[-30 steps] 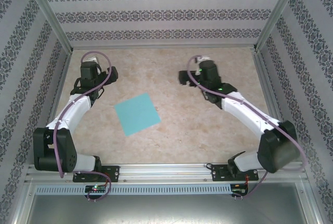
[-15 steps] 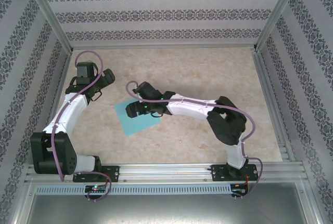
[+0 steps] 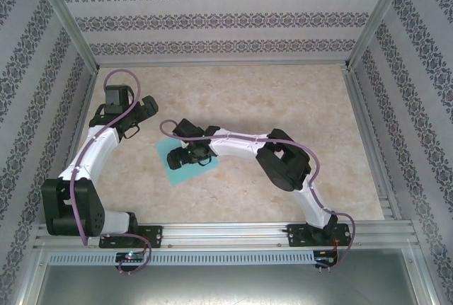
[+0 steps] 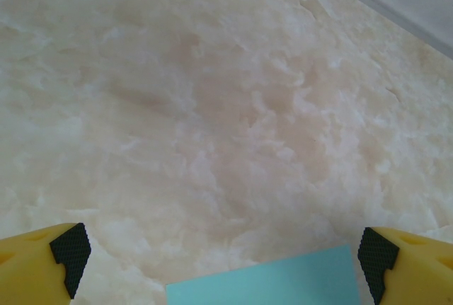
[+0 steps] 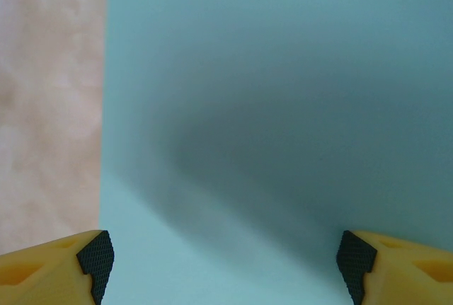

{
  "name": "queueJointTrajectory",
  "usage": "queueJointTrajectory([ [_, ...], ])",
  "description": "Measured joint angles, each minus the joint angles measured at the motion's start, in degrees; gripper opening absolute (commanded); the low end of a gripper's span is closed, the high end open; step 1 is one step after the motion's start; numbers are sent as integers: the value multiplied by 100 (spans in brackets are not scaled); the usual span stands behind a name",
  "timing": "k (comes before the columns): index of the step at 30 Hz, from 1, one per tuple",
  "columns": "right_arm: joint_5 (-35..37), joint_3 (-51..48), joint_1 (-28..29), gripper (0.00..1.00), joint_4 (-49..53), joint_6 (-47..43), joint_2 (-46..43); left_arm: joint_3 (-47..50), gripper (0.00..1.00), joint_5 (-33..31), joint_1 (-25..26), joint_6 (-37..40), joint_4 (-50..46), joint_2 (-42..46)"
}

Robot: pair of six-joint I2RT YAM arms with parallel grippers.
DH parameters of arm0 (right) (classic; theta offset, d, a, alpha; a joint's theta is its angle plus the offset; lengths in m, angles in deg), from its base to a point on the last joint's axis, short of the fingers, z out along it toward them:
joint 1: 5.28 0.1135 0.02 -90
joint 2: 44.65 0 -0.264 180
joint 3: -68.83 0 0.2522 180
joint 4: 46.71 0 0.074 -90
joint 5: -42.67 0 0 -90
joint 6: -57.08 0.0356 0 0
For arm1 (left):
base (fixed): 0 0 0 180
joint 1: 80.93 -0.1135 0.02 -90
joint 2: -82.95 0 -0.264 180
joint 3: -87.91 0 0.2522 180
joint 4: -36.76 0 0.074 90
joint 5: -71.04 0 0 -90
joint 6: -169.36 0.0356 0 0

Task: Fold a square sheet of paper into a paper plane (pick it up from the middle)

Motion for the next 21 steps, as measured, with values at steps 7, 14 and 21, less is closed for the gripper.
queueJointTrajectory([
  [7,33,-160,-636,85,-72,-39,-76,0,100,17,0,0,-50,0],
  [14,341,-1270,-1464,86,-219,7,-804,0,100,260,0,-4,-63,0],
  [21,750,-1941,-2162,87,232,37,-1412,70,100,573,0,-42,-63,-87],
])
